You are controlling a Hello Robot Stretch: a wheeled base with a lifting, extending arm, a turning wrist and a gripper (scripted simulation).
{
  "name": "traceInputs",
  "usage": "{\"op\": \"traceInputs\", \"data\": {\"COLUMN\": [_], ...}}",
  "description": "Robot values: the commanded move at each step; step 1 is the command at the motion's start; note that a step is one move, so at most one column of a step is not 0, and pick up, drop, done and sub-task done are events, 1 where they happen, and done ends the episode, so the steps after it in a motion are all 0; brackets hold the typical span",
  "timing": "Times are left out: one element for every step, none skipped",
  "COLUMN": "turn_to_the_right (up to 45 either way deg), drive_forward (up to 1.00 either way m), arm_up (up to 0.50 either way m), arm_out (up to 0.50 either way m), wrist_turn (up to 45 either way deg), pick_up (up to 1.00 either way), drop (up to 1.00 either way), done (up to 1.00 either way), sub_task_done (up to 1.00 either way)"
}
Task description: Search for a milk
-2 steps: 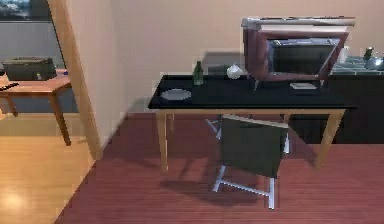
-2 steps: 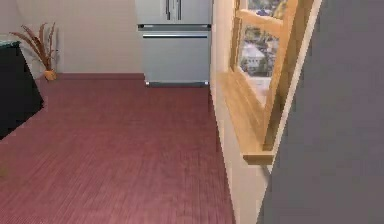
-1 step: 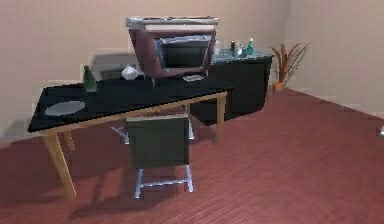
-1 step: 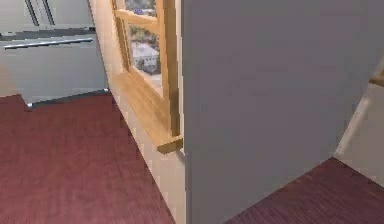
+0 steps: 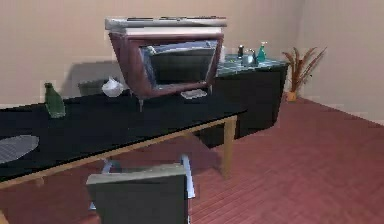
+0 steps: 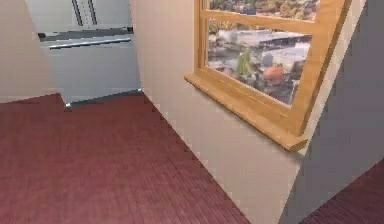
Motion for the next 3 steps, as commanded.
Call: {"op": "traceInputs", "data": {"turn_to_the_right": [45.0,12.0,0.0], "drive_forward": [0.0,0.0,0.75], "arm_up": [0.0,0.0,0.0], "arm_out": [0.0,0.0,0.0], "wrist_turn": [0.0,0.0,0.0], "pick_up": [0.0,0.0,0.0], "drop": [0.0,0.0,0.0], "done": [0.0,0.0,0.0], "sub_task_done": [0.0,0.0,0.0]}}
